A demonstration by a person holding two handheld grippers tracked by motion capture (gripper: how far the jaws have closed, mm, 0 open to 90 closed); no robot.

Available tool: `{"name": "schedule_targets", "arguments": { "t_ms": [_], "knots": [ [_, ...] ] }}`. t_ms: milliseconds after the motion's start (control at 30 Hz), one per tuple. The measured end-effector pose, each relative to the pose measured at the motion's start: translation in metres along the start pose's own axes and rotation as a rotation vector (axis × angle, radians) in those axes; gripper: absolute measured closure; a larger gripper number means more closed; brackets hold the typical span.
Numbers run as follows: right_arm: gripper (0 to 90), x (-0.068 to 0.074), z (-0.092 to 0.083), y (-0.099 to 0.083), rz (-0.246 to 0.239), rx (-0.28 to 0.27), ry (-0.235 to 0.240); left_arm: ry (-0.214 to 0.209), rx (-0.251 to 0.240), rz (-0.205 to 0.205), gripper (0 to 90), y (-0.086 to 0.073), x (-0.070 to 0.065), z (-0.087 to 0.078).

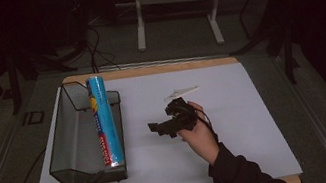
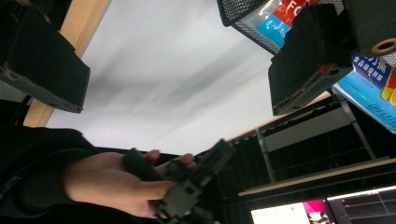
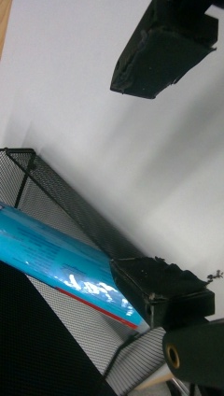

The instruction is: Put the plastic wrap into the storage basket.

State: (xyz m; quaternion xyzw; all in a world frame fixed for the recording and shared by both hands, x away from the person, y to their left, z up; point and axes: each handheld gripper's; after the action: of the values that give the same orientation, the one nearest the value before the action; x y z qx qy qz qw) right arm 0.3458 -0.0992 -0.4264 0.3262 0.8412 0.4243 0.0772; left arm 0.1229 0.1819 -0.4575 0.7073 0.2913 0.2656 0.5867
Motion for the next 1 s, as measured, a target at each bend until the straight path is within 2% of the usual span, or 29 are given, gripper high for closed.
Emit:
{"name": "schedule_targets", "arguments": {
  "t_ms": [200, 333, 400, 667, 1000],
  "knots": [
    [12.8, -0.002, -0.019, -0.022, -0.023, 0.002, 0.017, 0.006, -0.001, 0.002, 6.3, 0.000, 0.000, 0.000],
    [13.0, -0.006, -0.031, -0.036, -0.020, -0.025, 0.015, 0.006, -0.002, 0.002, 6.3, 0.000, 0.000, 0.001],
    [13.2, -0.008, -0.037, -0.043, -0.032, -0.047, -0.001, 0.006, -0.001, 0.003, 6.3, 0.000, 0.000, 0.001],
    [13.3, -0.016, -0.056, -0.062, -0.010, -0.060, -0.015, 0.007, 0.001, 0.005, 6.3, 0.000, -0.001, 0.001],
    [13.3, -0.019, -0.077, -0.087, 0.010, -0.073, -0.043, 0.005, 0.001, 0.004, 6.3, 0.000, -0.001, 0.001]
  ]
}}
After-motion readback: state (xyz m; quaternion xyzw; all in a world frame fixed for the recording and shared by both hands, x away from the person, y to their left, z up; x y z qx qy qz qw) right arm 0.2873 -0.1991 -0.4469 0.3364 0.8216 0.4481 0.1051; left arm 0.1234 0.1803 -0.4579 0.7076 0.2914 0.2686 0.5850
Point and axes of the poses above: each handheld gripper's, and its own axes: z roughly forward along the jaws, y roughly out of its top, x roughly to its left, and after that the axes turned 7 degrees about -z, right-handed
